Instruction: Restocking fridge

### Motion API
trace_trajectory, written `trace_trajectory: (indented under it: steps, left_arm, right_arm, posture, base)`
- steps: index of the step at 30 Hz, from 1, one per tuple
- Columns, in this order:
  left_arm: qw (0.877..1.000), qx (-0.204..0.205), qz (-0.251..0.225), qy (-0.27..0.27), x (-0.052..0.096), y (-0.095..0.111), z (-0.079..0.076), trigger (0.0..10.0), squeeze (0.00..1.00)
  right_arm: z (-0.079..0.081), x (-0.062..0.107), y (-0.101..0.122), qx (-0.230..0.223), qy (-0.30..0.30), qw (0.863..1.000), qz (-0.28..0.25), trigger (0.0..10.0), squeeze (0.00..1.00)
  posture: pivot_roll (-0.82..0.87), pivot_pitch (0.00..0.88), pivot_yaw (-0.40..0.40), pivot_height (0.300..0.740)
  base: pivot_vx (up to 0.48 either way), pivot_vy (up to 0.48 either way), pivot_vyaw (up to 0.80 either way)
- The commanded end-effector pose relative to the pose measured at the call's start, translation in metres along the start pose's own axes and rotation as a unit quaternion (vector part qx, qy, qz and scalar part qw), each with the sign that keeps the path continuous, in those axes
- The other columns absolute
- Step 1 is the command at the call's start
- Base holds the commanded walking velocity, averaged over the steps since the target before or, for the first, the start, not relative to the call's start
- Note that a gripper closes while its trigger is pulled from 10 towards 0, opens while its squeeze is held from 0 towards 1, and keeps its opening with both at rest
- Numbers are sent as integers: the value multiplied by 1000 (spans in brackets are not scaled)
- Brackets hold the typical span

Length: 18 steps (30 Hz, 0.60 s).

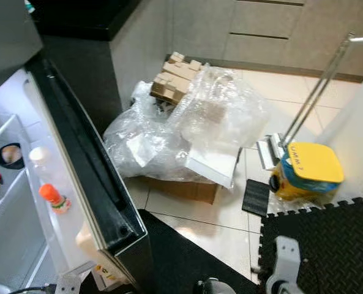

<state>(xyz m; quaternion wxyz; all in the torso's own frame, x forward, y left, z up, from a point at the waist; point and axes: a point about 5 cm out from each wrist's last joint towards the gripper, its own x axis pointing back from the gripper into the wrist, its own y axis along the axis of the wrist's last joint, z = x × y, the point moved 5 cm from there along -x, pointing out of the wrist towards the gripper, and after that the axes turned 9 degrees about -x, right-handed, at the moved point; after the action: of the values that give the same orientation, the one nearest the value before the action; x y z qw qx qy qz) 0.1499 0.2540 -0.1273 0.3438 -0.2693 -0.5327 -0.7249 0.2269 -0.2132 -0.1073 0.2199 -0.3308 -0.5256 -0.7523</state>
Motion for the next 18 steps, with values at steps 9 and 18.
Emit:
trace_trajectory:
  steps: [9,18]
  left_arm:
    - [999,9,43,-1,6,-23,1,10000,0]
    - [998,11,55,-4,7,-29,0,10000,0]
  right_arm:
    - [2,1,-12,5,-8,1000,9,10000,0]
    - [8,1,-13,10,5,1000,10,10000,0]
  posture:
    - [-81,155,-1,731]
    - [-84,155,-5,731]
  base:
    - [-256,0,0]
    - [-309,0,0]
